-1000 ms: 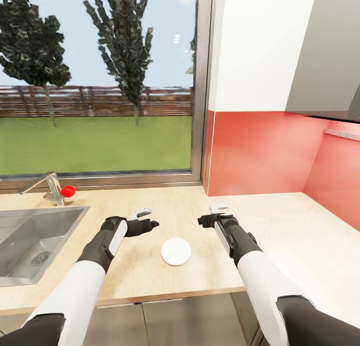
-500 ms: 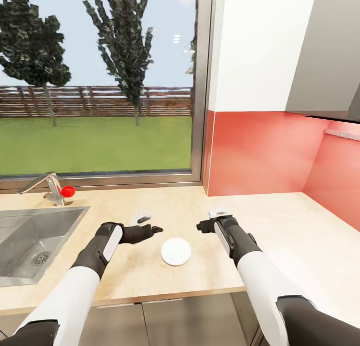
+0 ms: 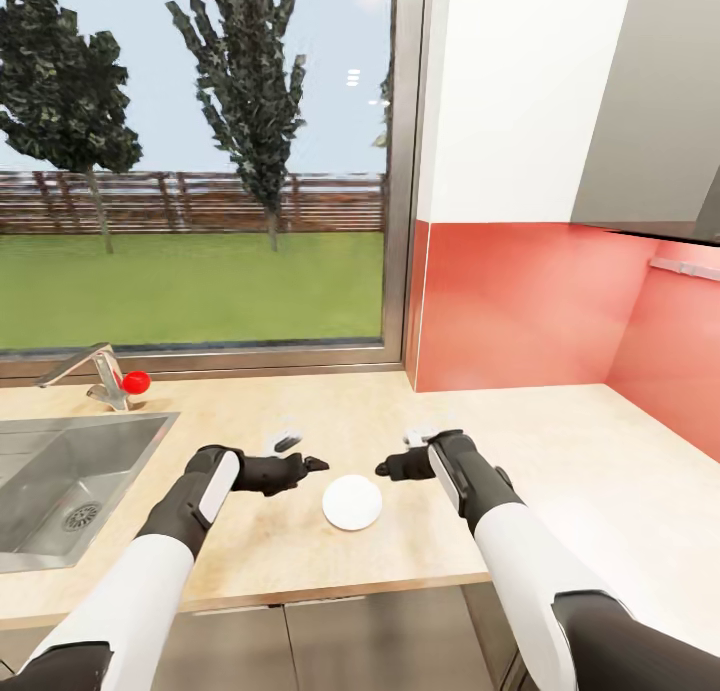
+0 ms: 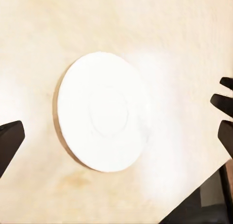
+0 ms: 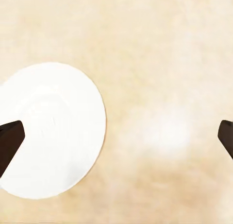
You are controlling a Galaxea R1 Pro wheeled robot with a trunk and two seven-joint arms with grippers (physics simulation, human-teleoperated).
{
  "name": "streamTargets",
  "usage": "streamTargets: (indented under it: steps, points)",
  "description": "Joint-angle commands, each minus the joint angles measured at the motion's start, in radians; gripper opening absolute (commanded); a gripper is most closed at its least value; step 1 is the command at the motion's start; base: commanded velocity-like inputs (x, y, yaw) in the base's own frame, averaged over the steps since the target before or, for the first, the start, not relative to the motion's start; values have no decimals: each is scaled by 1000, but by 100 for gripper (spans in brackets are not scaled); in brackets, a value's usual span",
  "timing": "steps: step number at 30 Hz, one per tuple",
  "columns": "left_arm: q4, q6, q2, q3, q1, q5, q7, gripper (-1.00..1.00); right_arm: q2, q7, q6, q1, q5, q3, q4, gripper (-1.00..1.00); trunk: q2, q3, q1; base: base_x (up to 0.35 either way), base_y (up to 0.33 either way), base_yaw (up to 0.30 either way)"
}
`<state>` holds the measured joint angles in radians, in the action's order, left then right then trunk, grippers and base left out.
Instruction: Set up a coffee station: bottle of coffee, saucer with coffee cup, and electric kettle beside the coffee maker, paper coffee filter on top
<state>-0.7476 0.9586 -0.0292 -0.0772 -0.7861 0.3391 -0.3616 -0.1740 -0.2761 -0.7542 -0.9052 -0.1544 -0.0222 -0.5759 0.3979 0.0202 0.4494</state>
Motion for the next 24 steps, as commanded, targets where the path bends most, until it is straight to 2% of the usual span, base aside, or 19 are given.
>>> streamTargets:
  steps: [1,6,9,17,24]
  points:
    - [-3,20,2,-6,-1,4,-7,100,-1,-15,-9,1,-10,-2,3,100,2,2,1,0,0,0]
    - [-7,45,14,-6,-1,50,-7,100,-1,-104,-22,3,-10,-2,33,100,2,2,1,0,0,0]
    - [-7,49,21,-6,-1,65,-7,100,-1,-128,-24,3,-11,-2,45,100,2,2,1,0,0,0]
    - [2,49,37,-7,-1,113,-4,100,-1,-142,-25,4,-10,-1,81,100,2,2,1,0,0,0]
    - [4,45,33,-8,0,118,-3,100,-1,-143,-24,5,-10,1,110,100,2,2,1,0,0,0]
